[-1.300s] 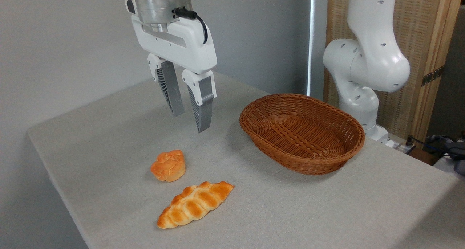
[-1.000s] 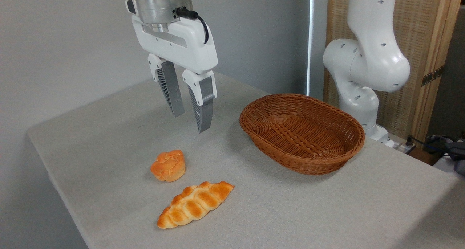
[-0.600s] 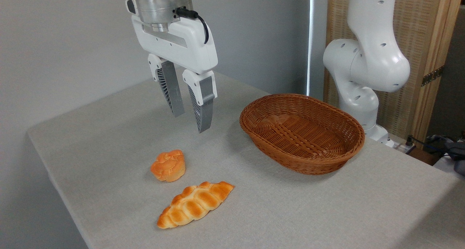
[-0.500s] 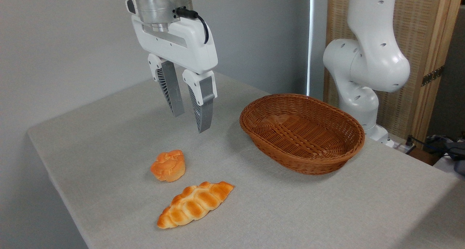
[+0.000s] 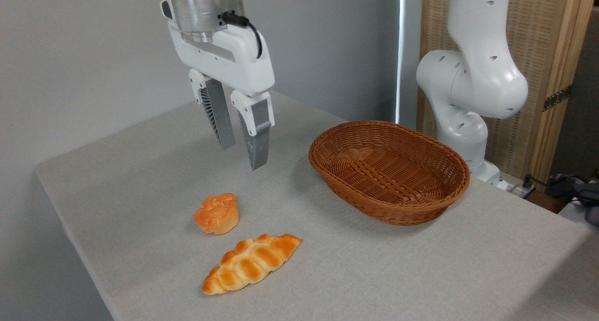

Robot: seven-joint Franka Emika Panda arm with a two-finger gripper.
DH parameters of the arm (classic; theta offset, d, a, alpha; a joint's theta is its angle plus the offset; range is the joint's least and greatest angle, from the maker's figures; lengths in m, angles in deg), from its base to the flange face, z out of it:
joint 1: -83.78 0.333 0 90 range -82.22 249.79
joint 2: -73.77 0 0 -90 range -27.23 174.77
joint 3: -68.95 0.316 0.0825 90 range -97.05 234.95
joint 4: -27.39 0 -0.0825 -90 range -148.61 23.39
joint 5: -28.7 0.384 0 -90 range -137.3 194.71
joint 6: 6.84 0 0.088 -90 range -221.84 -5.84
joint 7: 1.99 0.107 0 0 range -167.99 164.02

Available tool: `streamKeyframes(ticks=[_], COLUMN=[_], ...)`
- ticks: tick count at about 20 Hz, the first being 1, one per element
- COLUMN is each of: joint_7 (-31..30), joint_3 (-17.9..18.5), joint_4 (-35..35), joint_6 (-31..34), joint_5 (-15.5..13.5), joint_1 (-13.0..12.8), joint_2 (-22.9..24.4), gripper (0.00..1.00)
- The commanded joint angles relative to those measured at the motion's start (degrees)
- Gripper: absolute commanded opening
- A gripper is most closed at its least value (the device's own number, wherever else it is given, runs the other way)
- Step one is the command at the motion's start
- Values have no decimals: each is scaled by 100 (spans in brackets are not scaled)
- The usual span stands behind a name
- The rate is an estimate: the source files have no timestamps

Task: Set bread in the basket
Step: 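Lower the open gripper down onto the small round orange bun, then close the gripper on the round bun and lift it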

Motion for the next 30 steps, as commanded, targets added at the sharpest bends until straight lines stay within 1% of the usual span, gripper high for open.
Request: streamKeyframes(ticks=[1, 2, 6, 9, 12, 14, 16, 23, 26, 30], joint_7=[44, 44, 9, 44, 62, 62, 62, 88, 97, 88], joint_3=[-329, -364, -514, -654, -786, -900, -935, -1015, -1032, -1120], joint_4=[-71, -71, -71, -71, -71, -88, -124, -378, -449, -563], joint_6=[-304, -348, -761, -920, -973, -973, -999, -1394, -1544, -1570], joint_5=[-94, -103, -322, -340, -305, -279, -279, -252, -103, -85], joint_1=[-55, -55, -55, -64, -72, -72, -72, -72, -72, -72], joint_2=[-294, -339, -611, -831, -1094, -1182, -1244, -1288, -1323, -1376], gripper=[100, 100, 100, 100, 100, 100, 100, 100, 100, 100])
